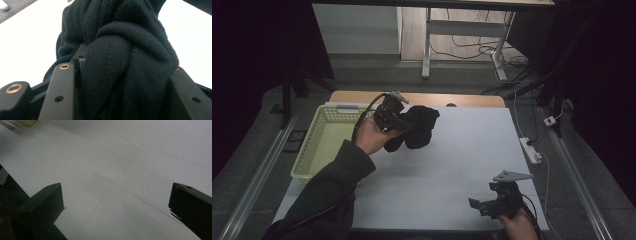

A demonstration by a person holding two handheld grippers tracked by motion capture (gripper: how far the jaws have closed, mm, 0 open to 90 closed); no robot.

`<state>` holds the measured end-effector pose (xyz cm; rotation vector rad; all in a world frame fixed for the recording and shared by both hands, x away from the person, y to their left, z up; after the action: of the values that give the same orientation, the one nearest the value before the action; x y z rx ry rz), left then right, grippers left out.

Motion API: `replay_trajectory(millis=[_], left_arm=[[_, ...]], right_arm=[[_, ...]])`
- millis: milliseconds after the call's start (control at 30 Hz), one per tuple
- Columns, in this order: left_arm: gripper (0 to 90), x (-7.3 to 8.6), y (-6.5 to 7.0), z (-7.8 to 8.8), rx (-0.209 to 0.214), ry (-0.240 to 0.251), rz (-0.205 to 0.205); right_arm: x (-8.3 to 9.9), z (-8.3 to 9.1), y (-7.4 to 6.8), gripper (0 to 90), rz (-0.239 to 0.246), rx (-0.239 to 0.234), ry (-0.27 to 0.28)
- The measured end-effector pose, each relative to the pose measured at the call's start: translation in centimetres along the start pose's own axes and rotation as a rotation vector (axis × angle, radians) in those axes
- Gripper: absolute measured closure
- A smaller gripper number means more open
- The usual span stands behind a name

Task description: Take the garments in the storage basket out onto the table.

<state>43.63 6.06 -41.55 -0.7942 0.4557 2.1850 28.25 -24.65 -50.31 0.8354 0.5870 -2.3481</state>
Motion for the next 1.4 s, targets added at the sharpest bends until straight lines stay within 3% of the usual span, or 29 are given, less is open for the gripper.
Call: replay_trajectory(millis=[200, 567, 700, 967, 1133, 1400], left_arm=[[52.4, -0.7, 1.0, -1.6, 0.036, 0.002, -0.003], [51.4, -1.0, 2.2, -5.1, 0.06, -0.012, -0.018], [51.0, -0.5, 2.3, -6.6, 0.062, -0.019, -0.025], [49.7, 0.7, 1.8, -9.2, 0.072, -0.034, 0.01], [48.3, 1.9, 1.5, -10.7, 0.046, -0.067, 0.02], [43.7, 3.5, 0.8, -12.5, 0.03, -0.08, 0.044]], right_arm=[[0.0, 0.0, -0.1, 0.0, 0.006, 0.002, 0.0], [0.0, 0.0, -0.1, 0.0, 0.016, 0.006, 0.004], [0.0, 0.0, -0.2, 0.0, 0.02, 0.006, -0.002], [0.0, -0.1, -0.3, 0.0, 0.03, 0.012, -0.009], [0.0, -0.1, -0.3, 0.0, 0.032, 0.009, -0.01], [0.0, -0.2, -0.3, 0.0, 0.034, 0.012, -0.013]])
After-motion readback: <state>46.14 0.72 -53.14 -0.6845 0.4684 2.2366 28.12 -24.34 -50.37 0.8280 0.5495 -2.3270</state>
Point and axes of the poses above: each handheld gripper's, and its own axes: z roughly backward along the jaws, x roughly out of its underside, y roughly to its right, the point moved 5 cm from there along -z, roughly forward along the jaws, and after that the axes turned 2 degrees about -x, right-handed, at the moved point
